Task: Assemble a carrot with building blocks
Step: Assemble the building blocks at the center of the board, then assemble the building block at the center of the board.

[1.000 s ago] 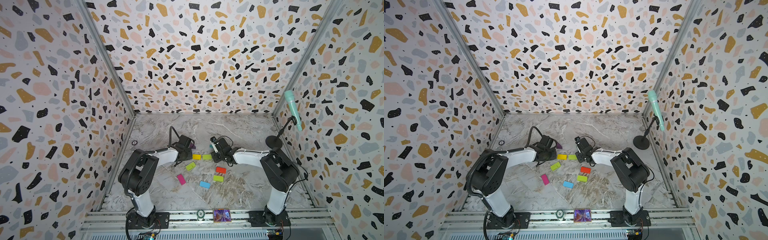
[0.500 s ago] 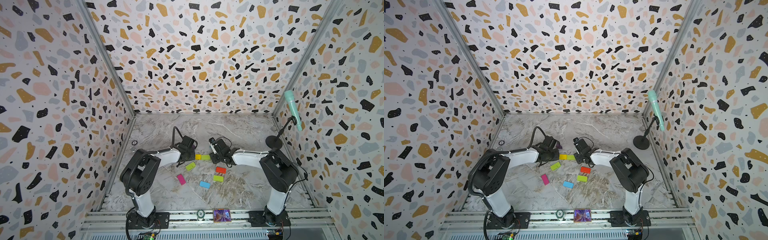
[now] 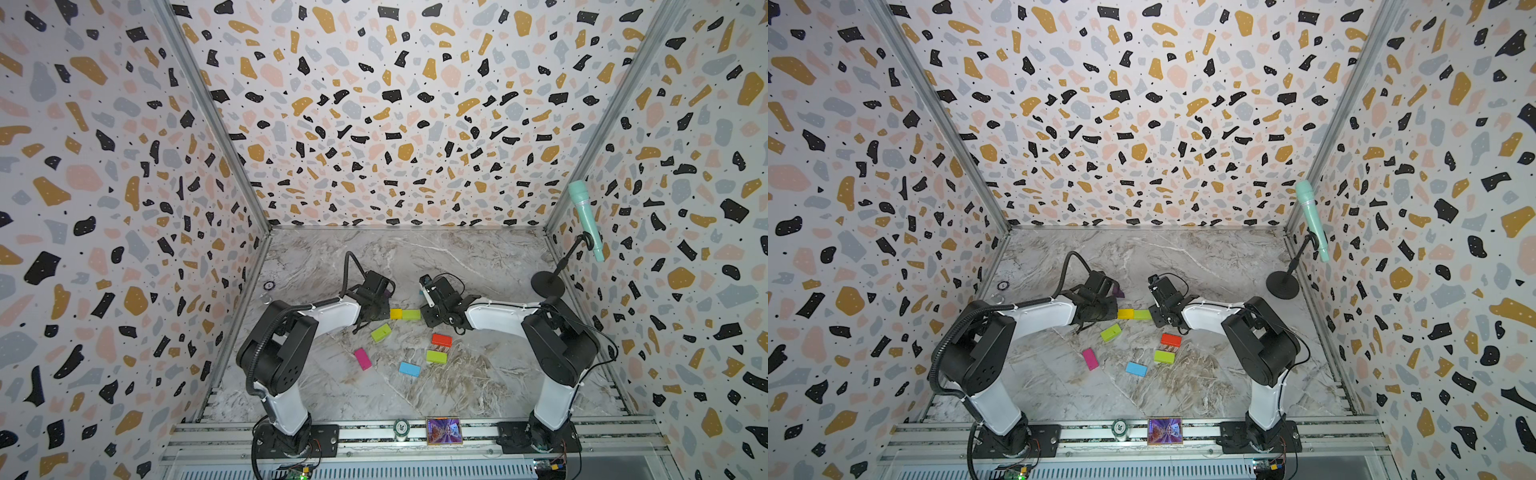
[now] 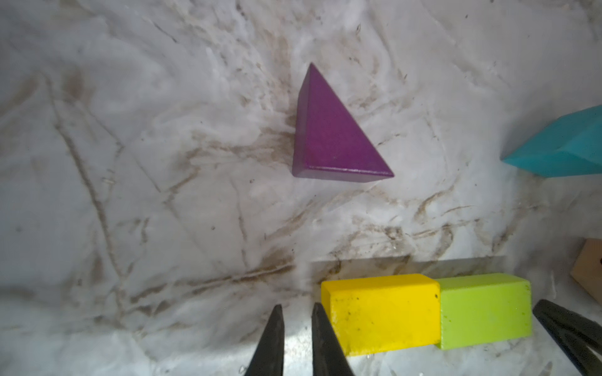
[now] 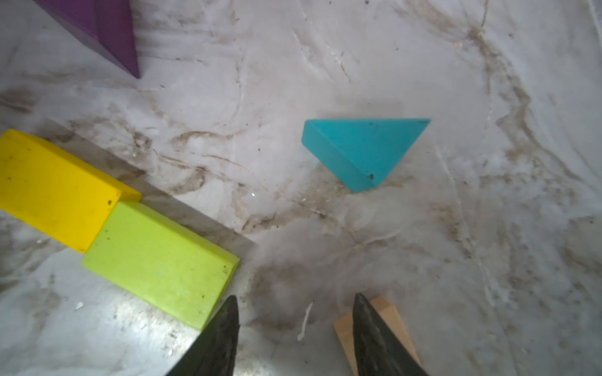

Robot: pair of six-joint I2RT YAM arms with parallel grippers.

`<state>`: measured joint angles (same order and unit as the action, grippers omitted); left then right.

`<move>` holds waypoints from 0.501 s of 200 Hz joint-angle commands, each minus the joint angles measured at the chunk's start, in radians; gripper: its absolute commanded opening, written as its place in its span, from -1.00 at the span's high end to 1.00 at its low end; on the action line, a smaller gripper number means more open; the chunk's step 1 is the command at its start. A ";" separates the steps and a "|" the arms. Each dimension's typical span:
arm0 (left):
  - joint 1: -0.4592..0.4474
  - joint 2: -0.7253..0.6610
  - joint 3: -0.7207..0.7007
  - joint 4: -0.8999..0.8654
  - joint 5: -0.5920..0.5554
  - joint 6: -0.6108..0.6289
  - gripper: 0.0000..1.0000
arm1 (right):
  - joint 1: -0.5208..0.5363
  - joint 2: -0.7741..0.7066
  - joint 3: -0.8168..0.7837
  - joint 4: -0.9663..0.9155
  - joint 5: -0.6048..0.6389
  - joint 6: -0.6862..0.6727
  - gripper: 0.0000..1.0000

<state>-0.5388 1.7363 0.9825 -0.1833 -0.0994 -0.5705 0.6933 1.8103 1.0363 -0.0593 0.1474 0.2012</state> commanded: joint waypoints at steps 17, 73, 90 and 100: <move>0.013 -0.096 0.079 -0.036 -0.086 -0.007 0.56 | -0.042 -0.137 0.028 -0.029 -0.044 0.025 -0.15; 0.071 0.022 0.251 -0.025 -0.036 0.039 -0.07 | -0.099 -0.155 0.046 -0.008 -0.148 0.052 -0.15; 0.071 0.114 0.343 -0.061 -0.010 0.065 -0.13 | -0.112 -0.145 0.051 -0.009 -0.156 0.056 -0.15; 0.071 0.157 0.379 -0.068 -0.005 0.072 -0.17 | -0.118 -0.144 0.050 -0.011 -0.159 0.054 -0.15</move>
<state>-0.4644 1.7924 1.2770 -0.2085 -0.1371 -0.5442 0.5926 1.6741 1.0584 -0.0597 0.0250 0.2390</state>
